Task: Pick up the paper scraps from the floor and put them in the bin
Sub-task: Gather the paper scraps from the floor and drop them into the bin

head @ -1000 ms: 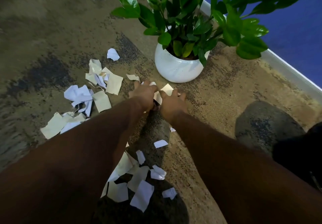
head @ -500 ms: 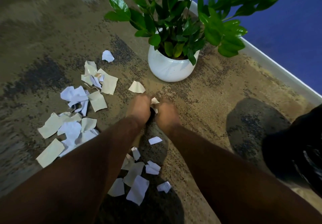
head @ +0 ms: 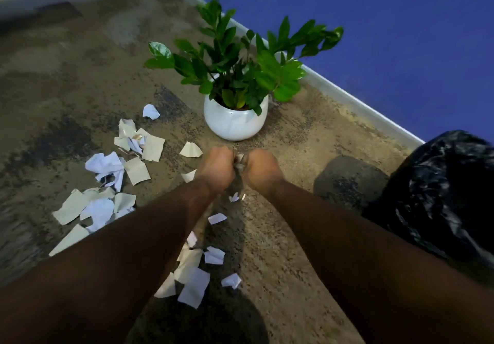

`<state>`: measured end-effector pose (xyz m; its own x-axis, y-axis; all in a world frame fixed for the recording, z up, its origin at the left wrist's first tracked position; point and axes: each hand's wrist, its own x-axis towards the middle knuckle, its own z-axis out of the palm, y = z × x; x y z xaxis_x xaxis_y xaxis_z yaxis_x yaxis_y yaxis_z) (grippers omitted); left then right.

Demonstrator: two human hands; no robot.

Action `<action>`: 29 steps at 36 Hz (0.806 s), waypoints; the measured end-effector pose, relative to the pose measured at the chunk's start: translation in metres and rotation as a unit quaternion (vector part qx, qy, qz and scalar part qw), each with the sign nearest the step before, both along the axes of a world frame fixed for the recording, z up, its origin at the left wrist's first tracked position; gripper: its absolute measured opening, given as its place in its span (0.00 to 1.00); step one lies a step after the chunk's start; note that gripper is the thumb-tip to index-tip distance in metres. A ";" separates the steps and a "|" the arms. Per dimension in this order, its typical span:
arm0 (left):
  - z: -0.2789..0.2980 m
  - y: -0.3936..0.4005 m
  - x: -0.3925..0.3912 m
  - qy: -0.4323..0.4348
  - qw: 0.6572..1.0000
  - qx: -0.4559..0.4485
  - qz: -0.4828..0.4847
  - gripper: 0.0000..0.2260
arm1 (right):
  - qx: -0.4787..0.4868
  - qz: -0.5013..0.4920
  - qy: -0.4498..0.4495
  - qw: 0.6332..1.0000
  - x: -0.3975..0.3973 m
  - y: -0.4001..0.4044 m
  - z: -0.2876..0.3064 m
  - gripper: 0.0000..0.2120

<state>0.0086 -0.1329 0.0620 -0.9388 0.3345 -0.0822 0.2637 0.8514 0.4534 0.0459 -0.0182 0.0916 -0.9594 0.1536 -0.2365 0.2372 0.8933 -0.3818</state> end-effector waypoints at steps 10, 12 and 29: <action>0.078 0.080 0.021 0.058 0.994 0.067 -0.064 0.11 | 0.040 -0.013 0.086 0.995 0.038 0.083 0.075 0.08; 0.094 0.101 0.029 0.078 0.990 0.089 -0.073 0.11 | 0.060 -0.032 0.103 0.992 0.047 0.103 0.087 0.08; 0.180 0.287 0.127 0.005 0.967 0.222 -0.122 0.09 | 0.099 -0.191 0.193 0.957 0.161 0.273 0.157 0.15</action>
